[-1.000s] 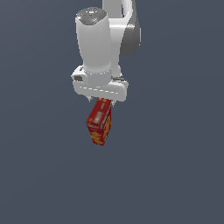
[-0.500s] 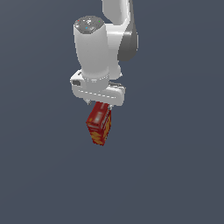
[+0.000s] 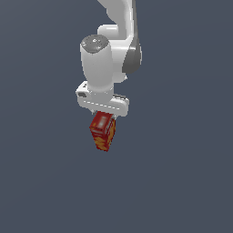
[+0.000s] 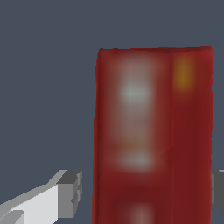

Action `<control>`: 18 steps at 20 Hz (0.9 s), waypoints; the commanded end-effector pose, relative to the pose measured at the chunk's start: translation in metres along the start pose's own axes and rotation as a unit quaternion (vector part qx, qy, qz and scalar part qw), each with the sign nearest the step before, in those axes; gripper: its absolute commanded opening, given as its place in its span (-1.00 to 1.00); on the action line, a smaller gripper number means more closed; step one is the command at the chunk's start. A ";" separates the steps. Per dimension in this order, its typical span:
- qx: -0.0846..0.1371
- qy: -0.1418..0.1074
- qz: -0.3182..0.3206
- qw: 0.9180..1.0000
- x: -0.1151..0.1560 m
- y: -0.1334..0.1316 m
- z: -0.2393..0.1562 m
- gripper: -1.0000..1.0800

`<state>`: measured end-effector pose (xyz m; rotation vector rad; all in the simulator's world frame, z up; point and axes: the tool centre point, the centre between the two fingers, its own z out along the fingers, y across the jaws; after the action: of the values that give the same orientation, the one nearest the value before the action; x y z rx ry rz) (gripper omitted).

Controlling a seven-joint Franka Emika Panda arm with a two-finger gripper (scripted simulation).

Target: Pick up the object and move it to a goal position.

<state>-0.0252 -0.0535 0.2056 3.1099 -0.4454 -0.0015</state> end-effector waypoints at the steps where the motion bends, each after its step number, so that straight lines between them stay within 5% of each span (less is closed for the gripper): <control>1: 0.000 0.000 0.000 1.000 0.000 0.000 0.009 0.92; 5: 0.000 0.000 0.000 1.000 0.001 0.000 0.013 0.92; 6: 0.000 0.000 0.000 1.000 0.001 0.000 0.013 -1.00; 18: 0.000 0.002 0.001 1.000 0.002 -0.001 0.012 -1.00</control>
<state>-0.0240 -0.0540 0.1932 3.1092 -0.4488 0.0011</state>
